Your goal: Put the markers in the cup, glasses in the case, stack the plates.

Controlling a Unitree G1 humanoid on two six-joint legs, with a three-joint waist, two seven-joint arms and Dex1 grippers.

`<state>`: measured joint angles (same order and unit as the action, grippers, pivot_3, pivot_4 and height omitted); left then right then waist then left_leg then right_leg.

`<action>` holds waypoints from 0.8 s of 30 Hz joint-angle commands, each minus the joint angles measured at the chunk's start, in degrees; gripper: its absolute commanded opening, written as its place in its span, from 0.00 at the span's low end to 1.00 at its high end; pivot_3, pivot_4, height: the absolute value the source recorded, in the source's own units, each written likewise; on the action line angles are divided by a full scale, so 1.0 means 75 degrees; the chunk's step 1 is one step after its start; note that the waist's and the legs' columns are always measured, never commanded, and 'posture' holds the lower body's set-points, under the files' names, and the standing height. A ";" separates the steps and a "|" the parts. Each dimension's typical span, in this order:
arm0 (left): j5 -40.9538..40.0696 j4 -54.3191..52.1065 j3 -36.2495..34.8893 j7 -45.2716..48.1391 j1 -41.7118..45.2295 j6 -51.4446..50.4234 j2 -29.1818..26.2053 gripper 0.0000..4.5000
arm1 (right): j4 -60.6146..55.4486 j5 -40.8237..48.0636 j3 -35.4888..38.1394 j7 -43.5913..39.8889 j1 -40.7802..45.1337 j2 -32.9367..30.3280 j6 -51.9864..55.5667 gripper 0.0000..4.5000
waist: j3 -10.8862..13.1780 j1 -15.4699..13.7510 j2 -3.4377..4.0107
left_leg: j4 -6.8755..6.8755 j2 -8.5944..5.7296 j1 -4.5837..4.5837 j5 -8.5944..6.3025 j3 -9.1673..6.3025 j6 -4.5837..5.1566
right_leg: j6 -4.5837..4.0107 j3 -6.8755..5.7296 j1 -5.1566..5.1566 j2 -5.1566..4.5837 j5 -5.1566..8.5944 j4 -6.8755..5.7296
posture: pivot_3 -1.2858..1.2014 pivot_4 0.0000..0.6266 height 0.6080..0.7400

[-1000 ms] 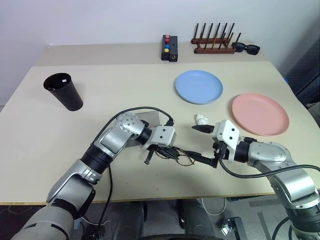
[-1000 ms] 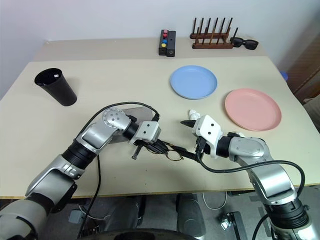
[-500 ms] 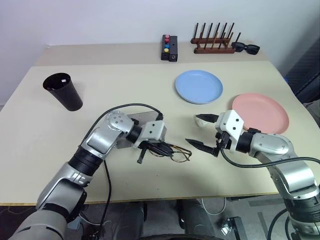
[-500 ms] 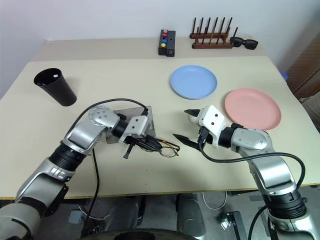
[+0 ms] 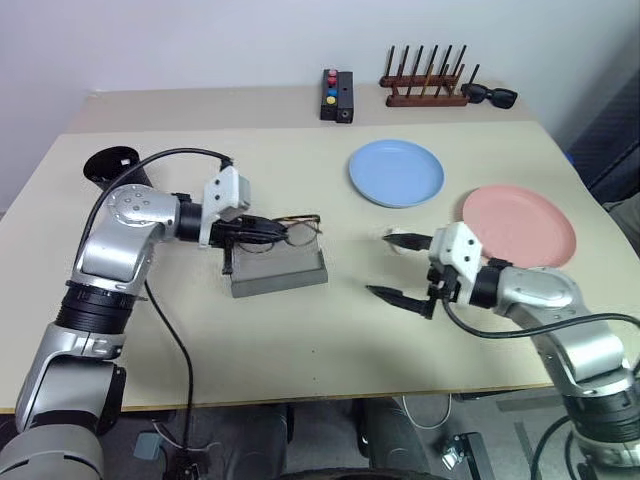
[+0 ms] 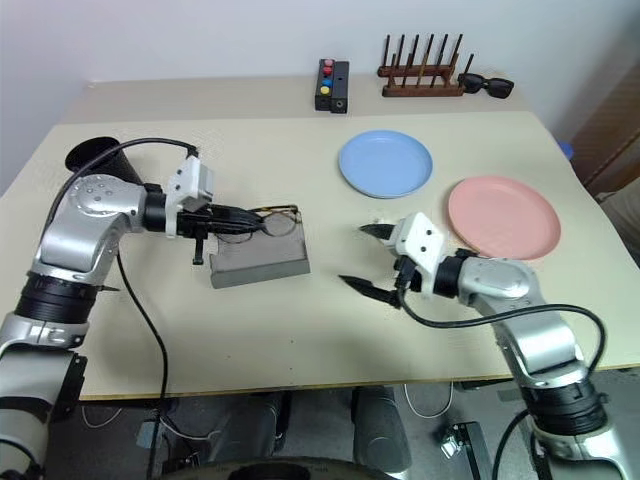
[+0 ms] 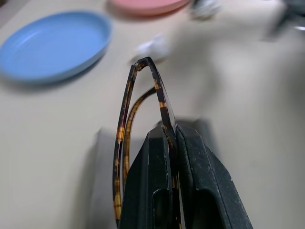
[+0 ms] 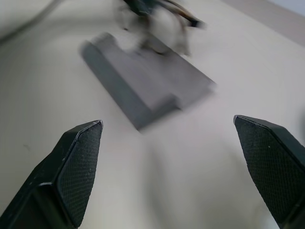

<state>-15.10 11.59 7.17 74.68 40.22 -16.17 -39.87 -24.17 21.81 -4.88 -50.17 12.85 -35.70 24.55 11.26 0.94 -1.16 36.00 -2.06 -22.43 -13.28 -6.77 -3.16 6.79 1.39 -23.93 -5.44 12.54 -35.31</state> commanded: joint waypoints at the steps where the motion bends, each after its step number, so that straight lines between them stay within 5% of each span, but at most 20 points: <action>1: 0.0180 0.0401 -0.0029 -0.0097 0.0176 0.0248 0.0037 0.01 | 0.0016 -0.0099 -0.0368 0.0105 0.0243 0.0342 -0.0184 1.00 | 0.0000 -0.0010 0.0000 | 0.0000 0.0000 0.0000 0.0000 0.0000 0.0000 | 0.0002 0.0000 0.0000 0.0000 -0.0005 0.0000 | 0.52 0.24 0.99; 22: 0.0373 -0.0177 0.0693 0.0241 -0.0789 0.0022 0.0185 0.01 | 0.0135 -0.0168 -0.0647 0.0239 0.0325 0.0672 -0.0279 1.00 | 0.0001 0.0002 -0.0001 | 0.0000 -0.0001 -0.0006 0.0000 0.0000 0.0000 | -0.0016 0.0001 -0.0010 -0.0001 -0.0017 -0.0006 | 0.52 0.24 0.99; 24: 0.0392 -0.0121 0.0679 0.0187 -0.0801 0.0010 0.0192 0.17 | 0.0157 -0.0175 -0.0672 0.0236 0.0350 0.0698 -0.0285 1.00 | 0.0001 0.0002 -0.0001 | 0.0000 -0.0001 -0.0006 0.0000 0.0000 0.0000 | -0.0016 0.0001 -0.0010 -0.0001 -0.0017 -0.0006 | 0.52 0.24 0.99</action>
<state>-12.49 12.17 12.60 76.15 34.11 -16.02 -38.10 -22.28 20.39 -10.02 -48.55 14.73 -30.96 23.35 11.26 0.96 -1.18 36.00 -2.07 -22.47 -13.28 -6.77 -3.17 6.67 1.40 -24.01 -5.45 12.42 -35.36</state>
